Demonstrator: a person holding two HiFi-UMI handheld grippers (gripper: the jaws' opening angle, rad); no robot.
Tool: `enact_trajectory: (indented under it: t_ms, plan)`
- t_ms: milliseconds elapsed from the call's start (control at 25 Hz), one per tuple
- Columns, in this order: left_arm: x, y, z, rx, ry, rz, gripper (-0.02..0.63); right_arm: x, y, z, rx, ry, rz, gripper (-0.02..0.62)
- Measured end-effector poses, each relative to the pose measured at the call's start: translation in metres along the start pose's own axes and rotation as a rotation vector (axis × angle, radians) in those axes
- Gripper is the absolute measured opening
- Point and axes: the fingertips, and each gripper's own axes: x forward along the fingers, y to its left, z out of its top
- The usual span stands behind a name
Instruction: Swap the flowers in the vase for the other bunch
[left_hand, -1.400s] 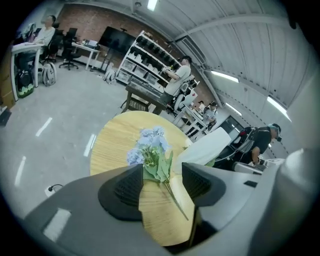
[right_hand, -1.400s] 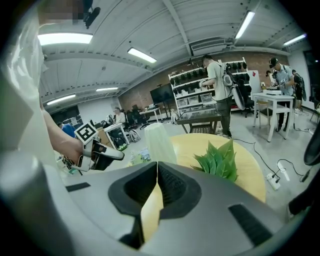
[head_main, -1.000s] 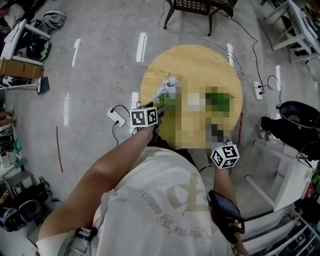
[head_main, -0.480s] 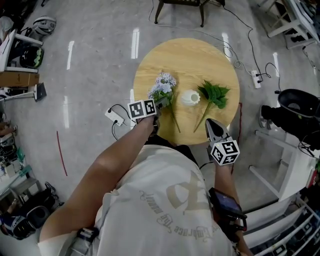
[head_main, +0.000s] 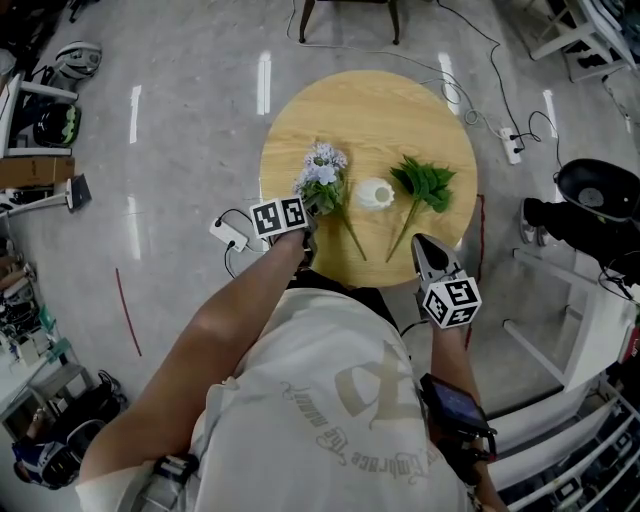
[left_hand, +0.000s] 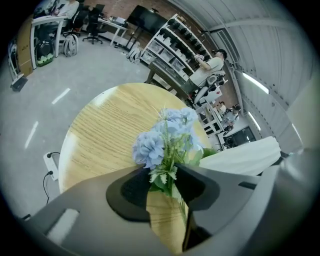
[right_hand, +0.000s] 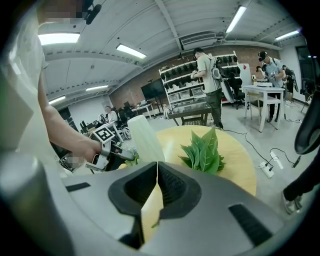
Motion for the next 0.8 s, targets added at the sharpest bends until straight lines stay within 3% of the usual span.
enact_trajectory:
  t_ms: [280, 800]
  plan:
    - [0.001, -0.005, 0.002, -0.016, -0.028, -0.067, 0.038, 0.0, -0.006, -0.003, 0.001, 0.008, -0.014, 0.009]
    - [-0.013, -0.016, 0.012, -0.053, -0.104, -0.186, 0.018, 0.001, 0.003, -0.005, -0.014, 0.012, -0.011, 0.009]
